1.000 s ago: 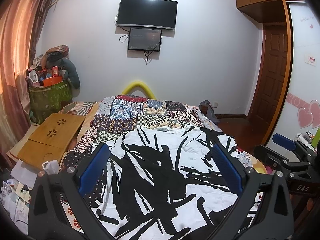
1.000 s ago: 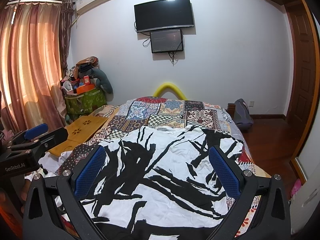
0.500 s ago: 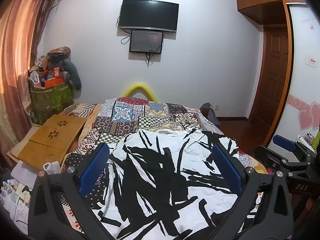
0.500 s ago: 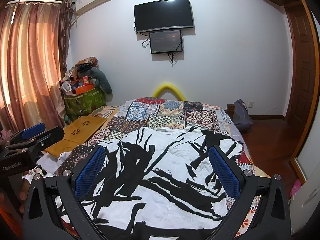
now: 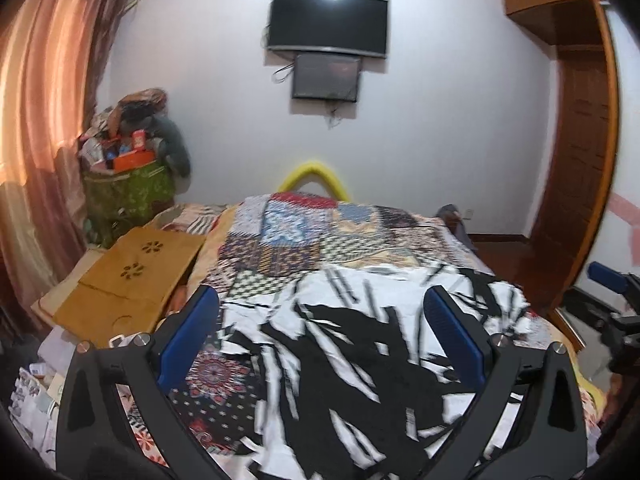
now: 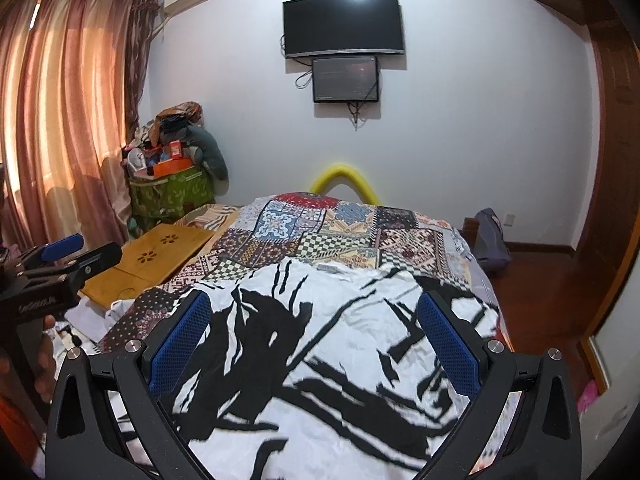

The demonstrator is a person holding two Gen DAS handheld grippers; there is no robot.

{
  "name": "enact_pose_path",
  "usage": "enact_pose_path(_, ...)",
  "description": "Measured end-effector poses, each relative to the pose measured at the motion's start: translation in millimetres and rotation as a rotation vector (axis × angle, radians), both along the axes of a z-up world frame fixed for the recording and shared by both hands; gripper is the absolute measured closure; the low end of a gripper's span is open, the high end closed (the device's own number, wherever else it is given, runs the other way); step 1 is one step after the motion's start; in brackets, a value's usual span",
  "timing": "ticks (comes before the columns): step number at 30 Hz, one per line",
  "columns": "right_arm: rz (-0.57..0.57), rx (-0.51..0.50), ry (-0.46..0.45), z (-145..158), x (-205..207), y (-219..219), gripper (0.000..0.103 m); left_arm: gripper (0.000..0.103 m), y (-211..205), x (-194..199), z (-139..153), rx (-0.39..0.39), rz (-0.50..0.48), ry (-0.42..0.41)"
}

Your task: Fold small clothes

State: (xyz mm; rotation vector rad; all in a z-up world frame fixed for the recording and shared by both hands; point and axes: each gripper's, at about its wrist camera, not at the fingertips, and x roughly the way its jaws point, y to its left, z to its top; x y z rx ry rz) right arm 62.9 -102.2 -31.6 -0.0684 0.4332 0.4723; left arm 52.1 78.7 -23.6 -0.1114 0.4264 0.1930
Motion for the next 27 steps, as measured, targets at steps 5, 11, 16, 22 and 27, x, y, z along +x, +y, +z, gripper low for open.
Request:
enact_pose_path(5, 0.025, -0.025, 0.014, -2.5, 32.2, 22.8, 0.000, 0.000, 50.8, 33.9, -18.8, -0.036, 0.082, 0.055)
enact_pose_path(11, 0.085, -0.070, 0.050, -17.6, 75.2, 57.8, 0.000, 0.000, 104.5, 74.6, -60.5, -0.114, 0.155, 0.169)
enact_pose_path(16, 0.156, -0.144, 0.129, -44.7, 118.0, 88.0, 0.001, 0.000, 134.1, 103.6, -105.5, -0.203, 0.162, 0.302)
enact_pose_path(22, 0.195, -0.166, 0.276, -84.0, 171.5, 110.1, 0.007, 0.000, 162.5, 133.5, -162.3, -0.338, 0.163, 0.456)
enact_pose_path(27, 0.214, -0.215, 0.379, -113.9, 207.3, 125.3, 0.025, 0.015, 179.0, 147.1, -199.8, -0.475, 0.161, 0.556)
